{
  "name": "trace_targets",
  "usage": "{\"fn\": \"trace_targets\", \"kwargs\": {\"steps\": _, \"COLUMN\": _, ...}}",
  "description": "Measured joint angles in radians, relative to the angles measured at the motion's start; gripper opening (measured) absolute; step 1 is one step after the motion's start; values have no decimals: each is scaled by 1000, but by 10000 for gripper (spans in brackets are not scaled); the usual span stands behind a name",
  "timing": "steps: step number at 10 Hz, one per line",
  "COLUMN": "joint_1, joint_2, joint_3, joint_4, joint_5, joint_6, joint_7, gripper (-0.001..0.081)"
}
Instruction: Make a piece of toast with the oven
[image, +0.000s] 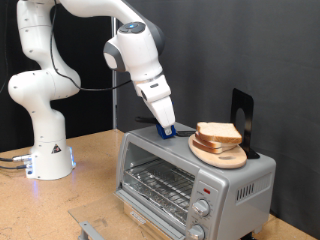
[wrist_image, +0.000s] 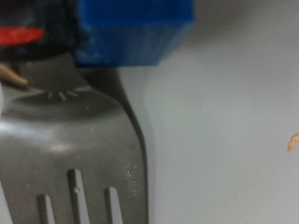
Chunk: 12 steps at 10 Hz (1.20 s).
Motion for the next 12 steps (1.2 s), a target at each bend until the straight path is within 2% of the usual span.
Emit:
{"fn": "trace_targets", "kwargs": {"steps": 9, "joint_1": 19, "joint_2": 0, "joint_3": 3, "joint_4": -36, "joint_5": 60, "joint_6": 108, "joint_7": -86, "gripper": 682}}
{"fn": "trace_targets", "kwargs": {"steps": 12, "joint_1": 19, "joint_2": 0, "joint_3": 4, "joint_4": -43, "joint_5": 64, "joint_6": 112, "joint_7": -87, "gripper": 682}}
